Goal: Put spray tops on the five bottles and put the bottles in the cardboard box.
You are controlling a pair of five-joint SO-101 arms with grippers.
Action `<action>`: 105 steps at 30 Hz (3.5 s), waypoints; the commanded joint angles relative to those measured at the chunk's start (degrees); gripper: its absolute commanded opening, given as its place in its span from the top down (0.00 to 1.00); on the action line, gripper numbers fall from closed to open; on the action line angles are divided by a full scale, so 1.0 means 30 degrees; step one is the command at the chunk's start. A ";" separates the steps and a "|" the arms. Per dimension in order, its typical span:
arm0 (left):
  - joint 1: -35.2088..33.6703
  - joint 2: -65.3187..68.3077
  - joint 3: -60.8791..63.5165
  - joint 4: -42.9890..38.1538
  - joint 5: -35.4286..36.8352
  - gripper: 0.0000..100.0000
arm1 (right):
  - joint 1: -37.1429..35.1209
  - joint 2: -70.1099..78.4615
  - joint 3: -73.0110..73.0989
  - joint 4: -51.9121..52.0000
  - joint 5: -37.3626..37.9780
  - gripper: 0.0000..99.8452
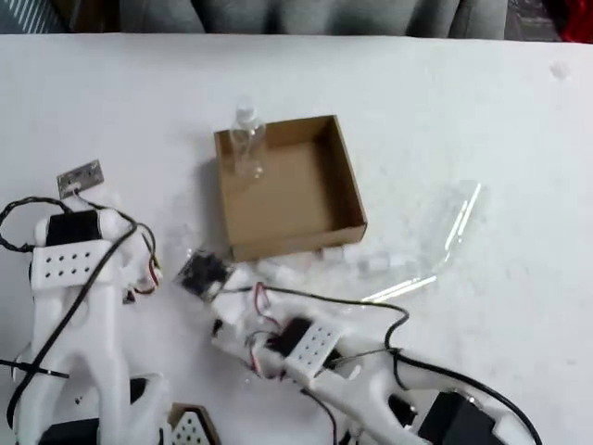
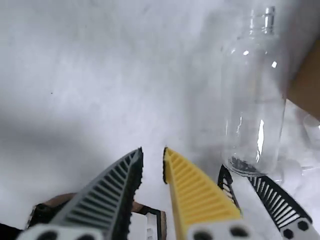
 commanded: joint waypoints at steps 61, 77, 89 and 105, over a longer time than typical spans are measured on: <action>0.3707 1.4403 -0.4952 -0.5656 0.5832 0.70 | 0.5524 -1.2586 0.0733 1.0593 0.4190 0.98; 0.0161 1.4374 -0.7092 -0.5802 -0.4747 0.98 | 0.6608 -1.2586 0.0645 1.0593 0.4044 0.98; 0.0278 1.4549 -0.7678 -0.6300 -0.9260 0.86 | 0.7663 -1.2029 0.0264 1.0623 0.4044 0.98; 0.0161 1.4579 -0.7766 -0.5568 -0.5216 0.67 | 0.7575 -1.1971 0.0234 1.0564 0.4190 0.98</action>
